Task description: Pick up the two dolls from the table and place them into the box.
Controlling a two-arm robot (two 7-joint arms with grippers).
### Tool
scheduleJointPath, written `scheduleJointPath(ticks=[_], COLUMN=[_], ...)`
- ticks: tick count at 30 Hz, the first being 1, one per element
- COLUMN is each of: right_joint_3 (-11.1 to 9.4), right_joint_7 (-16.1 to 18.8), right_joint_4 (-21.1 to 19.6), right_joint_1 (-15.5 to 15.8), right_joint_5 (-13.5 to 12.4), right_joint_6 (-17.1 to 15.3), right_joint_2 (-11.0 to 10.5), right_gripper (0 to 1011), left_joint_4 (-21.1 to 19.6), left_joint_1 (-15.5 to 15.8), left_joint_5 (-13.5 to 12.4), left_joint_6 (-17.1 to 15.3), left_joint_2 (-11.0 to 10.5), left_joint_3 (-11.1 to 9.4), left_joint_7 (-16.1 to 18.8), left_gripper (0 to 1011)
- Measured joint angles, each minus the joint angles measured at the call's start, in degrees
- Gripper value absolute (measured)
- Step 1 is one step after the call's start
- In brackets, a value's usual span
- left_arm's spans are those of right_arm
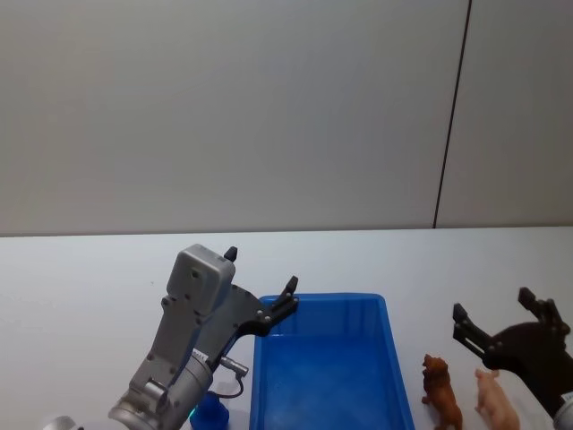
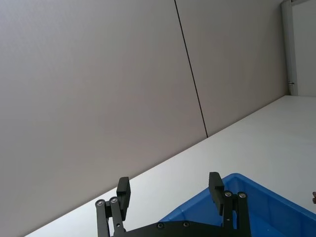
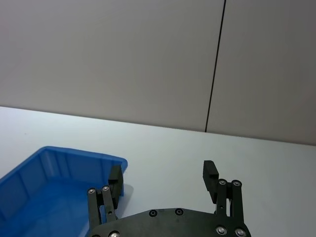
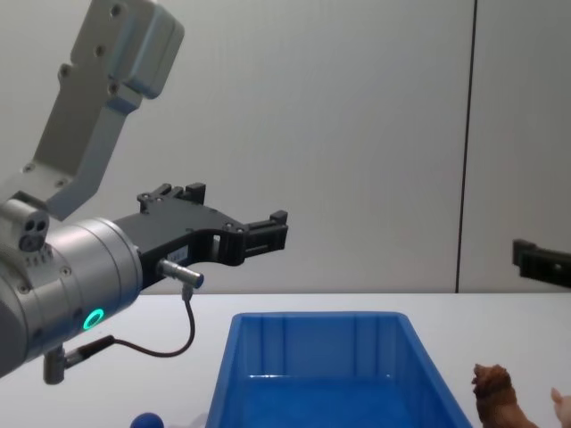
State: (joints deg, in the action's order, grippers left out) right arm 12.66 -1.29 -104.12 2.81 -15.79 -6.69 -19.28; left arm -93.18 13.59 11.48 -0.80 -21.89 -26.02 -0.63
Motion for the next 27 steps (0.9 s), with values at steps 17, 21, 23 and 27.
scheduleJointPath(ticks=[17, 21, 23, 27], right_joint_3=[-1.26, -1.5, -1.63, -1.71], right_joint_7=[-3.83, -4.0, -3.99, -3.66], right_joint_4=[-2.18, -2.08, -1.71, -1.08], right_joint_1=[4.28, 5.15, 5.7, 6.33], right_joint_5=[-1.43, -1.82, -2.14, -2.5], right_joint_6=[-5.54, -6.15, -6.43, -6.55], right_joint_2=[-1.79, -2.08, -2.22, -2.33], right_gripper=[1001, 1001, 1001, 1001], left_joint_4=[0.0, 0.0, 0.0, 0.0], left_joint_1=[0.0, 0.0, 0.0, 0.0], left_joint_5=[0.0, 0.0, 0.0, 0.0], left_joint_6=[0.0, 0.0, 0.0, 0.0], left_joint_2=[0.0, 0.0, 0.0, 0.0], left_joint_3=[0.0, 0.0, 0.0, 0.0], left_joint_7=[0.0, 0.0, 0.0, 0.0], left_gripper=[1003, 1003, 1003, 1003])
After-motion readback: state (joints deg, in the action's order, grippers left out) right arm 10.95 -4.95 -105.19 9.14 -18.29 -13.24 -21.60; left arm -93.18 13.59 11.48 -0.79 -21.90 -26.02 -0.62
